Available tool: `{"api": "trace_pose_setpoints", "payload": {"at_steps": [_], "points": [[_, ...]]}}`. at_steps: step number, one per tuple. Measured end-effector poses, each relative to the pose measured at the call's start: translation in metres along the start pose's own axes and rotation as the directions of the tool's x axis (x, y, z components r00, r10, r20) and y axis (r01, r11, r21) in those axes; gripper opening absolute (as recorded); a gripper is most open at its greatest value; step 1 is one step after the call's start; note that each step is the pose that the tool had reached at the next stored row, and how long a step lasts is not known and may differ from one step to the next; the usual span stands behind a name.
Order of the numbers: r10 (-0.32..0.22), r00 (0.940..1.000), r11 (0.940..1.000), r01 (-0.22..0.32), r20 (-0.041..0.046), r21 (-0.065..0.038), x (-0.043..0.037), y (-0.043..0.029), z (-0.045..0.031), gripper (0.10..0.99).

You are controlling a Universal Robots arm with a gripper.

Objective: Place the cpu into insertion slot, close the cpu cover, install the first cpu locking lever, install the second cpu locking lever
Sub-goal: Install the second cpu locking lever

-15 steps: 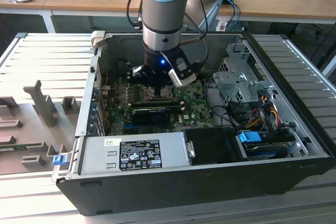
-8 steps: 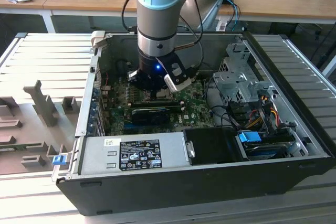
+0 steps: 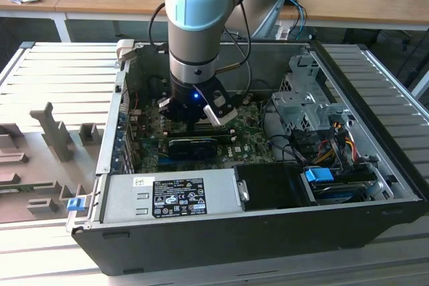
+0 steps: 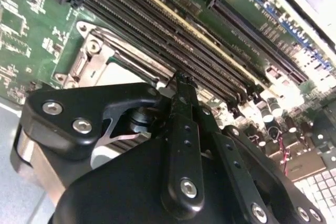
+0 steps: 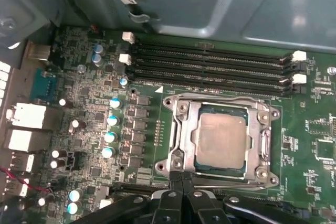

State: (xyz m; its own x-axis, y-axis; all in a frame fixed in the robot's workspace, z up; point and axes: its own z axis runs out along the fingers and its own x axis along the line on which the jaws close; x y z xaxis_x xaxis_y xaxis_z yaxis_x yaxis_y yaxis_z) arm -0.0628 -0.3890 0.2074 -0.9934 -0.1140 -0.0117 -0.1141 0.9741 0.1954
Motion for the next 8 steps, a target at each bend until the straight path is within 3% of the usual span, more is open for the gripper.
{"api": "trace_pose_setpoints", "payload": {"at_steps": [3,6,8], "points": [[0.000,1.0000,0.9999,0.000,0.0019,-0.015,0.0014,-0.0047,0.0001,0.106],[0.000,1.0000,0.9990,0.000,0.0053,-0.045,0.0033,-0.0099,-0.0003,0.106],[0.000,1.0000,0.9988,0.000,0.0057,-0.049,0.0064,-0.0113,-0.0005,0.106]]}}
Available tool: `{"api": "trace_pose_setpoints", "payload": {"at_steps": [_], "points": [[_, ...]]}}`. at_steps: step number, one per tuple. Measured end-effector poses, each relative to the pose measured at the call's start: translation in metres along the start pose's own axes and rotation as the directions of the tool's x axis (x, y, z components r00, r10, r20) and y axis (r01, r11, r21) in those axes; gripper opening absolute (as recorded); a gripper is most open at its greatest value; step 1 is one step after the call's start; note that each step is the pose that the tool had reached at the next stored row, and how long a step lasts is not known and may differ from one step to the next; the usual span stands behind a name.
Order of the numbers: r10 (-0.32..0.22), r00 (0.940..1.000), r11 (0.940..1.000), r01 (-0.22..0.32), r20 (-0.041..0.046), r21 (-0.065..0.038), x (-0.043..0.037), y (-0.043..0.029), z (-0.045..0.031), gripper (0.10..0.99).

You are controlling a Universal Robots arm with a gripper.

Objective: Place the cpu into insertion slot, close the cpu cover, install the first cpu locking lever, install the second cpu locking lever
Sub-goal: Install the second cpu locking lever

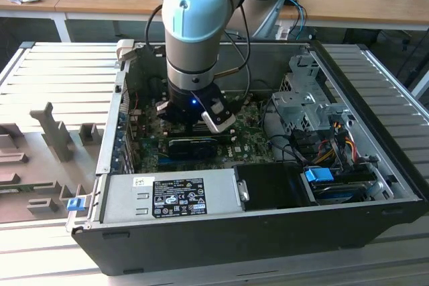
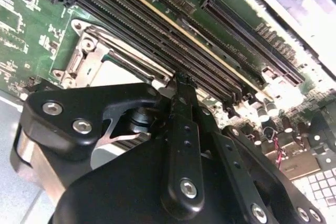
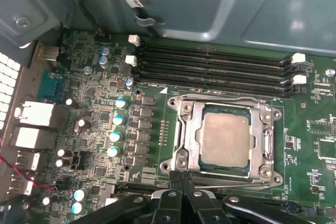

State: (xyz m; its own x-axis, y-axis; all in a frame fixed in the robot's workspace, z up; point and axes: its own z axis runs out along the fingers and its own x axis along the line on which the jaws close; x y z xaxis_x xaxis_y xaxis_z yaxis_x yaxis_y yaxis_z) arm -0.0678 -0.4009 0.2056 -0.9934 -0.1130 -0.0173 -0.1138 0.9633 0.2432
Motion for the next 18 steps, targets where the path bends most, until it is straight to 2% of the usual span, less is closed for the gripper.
{"api": "trace_pose_setpoints", "payload": {"at_steps": [4,9,11,14,18], "points": [[0.000,1.0000,1.0000,0.000,0.0006,-0.005,0.0032,-0.0016,0.0005,0.106],[0.000,1.0000,0.9995,0.000,0.0036,-0.032,0.0047,-0.0040,0.0036,0.106],[0.000,1.0000,0.9993,0.000,0.0044,-0.038,0.0051,-0.0052,0.0048,0.106],[0.000,1.0000,0.9991,0.000,0.0045,-0.042,0.0053,-0.0063,0.0064,0.106],[-0.001,1.0000,0.9983,0.001,0.0071,-0.058,0.0055,-0.0068,0.0082,0.106]]}}
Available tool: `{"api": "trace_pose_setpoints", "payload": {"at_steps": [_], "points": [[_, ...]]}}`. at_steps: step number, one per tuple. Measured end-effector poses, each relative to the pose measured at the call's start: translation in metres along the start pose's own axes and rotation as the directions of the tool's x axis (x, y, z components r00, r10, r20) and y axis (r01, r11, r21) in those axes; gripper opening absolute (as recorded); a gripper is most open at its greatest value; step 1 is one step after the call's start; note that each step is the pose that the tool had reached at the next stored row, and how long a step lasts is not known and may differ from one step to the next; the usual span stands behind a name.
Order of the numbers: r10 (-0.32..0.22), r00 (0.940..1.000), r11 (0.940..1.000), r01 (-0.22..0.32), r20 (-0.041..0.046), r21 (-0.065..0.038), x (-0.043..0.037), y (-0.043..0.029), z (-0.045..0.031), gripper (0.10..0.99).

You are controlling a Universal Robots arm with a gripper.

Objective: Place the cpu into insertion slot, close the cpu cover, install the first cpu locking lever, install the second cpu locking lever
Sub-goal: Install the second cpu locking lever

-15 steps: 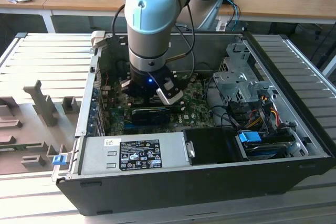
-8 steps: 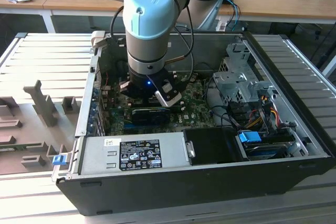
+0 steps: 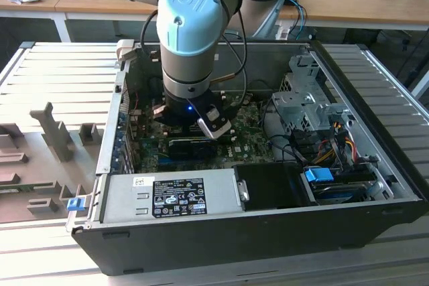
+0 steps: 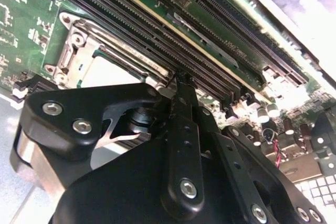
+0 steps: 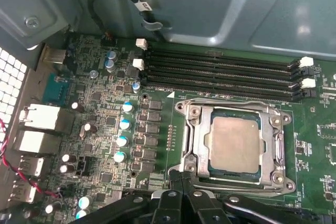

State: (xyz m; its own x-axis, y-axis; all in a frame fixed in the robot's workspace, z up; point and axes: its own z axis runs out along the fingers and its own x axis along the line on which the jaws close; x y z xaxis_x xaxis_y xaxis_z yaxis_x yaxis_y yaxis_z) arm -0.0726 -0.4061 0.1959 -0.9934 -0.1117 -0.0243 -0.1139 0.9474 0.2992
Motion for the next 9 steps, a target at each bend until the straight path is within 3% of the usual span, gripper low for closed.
{"api": "trace_pose_setpoints", "payload": {"at_steps": [2,9], "points": [[0.000,1.0000,1.0000,0.000,0.0004,-0.006,0.0008,-0.0001,0.0003,0.106],[0.000,1.0000,0.9999,0.000,0.0008,-0.012,0.0073,-0.0001,0.0022,0.106]]}}
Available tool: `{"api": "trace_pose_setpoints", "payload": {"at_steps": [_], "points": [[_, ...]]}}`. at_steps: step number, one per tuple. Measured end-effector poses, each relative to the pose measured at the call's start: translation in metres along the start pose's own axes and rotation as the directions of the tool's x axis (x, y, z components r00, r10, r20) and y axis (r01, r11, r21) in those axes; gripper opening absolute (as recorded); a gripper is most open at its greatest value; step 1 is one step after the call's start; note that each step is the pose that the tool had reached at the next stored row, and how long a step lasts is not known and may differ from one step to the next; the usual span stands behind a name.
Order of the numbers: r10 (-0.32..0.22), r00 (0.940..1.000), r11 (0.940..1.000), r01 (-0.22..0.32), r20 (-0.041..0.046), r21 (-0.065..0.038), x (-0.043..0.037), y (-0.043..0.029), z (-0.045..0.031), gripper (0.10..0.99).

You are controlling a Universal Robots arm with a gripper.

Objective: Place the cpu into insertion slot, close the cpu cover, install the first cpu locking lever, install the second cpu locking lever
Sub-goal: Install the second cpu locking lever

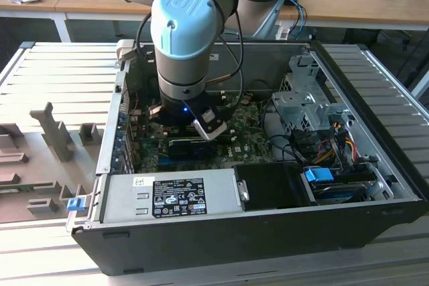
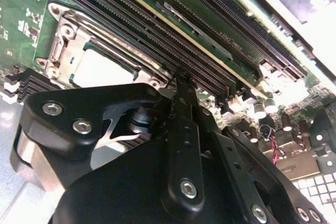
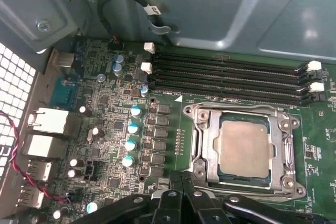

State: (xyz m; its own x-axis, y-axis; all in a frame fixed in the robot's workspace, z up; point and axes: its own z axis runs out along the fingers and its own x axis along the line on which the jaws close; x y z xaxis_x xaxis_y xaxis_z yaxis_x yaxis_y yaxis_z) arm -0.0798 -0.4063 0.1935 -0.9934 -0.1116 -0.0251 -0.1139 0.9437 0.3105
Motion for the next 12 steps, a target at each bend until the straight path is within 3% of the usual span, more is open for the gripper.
{"api": "trace_pose_setpoints", "payload": {"at_steps": [10,12], "points": [[0.000,1.0000,1.0000,0.000,0.0001,0.000,0.0001,-0.0007,0.0020,0.106],[0.000,1.0000,1.0000,0.000,0.0006,0.000,-0.0001,0.0007,-0.0022,0.106]]}}
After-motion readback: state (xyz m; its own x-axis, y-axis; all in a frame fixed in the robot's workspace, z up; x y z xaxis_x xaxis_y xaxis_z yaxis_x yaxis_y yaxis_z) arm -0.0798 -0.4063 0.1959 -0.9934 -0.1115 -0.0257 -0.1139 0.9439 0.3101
